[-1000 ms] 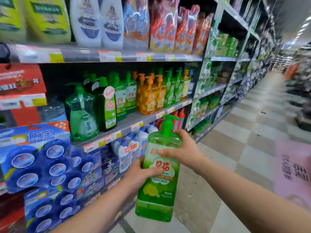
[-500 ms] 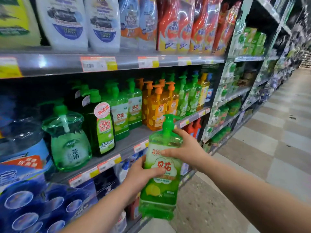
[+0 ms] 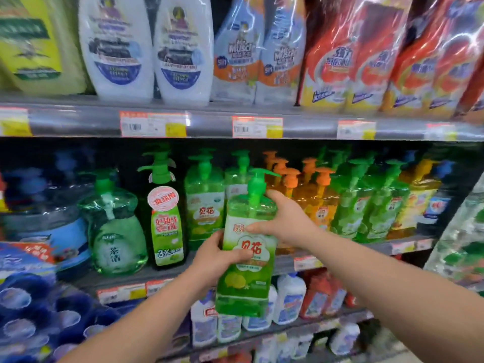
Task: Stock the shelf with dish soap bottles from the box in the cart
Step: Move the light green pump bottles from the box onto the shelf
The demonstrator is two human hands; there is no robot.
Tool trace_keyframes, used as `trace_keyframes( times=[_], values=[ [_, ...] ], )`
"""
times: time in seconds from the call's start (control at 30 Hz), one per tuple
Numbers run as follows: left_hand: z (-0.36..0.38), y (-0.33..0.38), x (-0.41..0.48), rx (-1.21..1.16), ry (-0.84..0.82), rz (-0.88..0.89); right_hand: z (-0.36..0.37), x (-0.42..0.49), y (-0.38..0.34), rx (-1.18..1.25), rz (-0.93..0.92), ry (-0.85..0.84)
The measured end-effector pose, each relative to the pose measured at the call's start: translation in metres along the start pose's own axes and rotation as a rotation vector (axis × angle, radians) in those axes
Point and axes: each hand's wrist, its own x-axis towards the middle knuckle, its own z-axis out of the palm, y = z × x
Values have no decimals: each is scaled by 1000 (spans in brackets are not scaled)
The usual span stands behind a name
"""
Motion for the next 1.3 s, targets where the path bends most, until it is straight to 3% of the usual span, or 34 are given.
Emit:
trace_keyframes(
  times=[0.3,0.4,0.63,0.8,0.9,1.0,1.3],
  values=[
    [5,9,44,129,104,57,-2,43,6,-42,-107,-5],
    [0,24,56,333,119,129,0,56,6,-7,-113,22],
    [-32,72,69,924,394,520,14,84,12,-34,-108,39],
    [-43,81,91,1259,412,477,24,95,20,-51,-57,17],
    [-48,84,101,1303,360,408,24,103,23,-33,-40,29],
    [-48,87,103,1300,315,366,23,108,18,-168,-64,8],
    [-51,84,105,1189,326,395,16,113,18,-367,-61,-91]
  ],
)
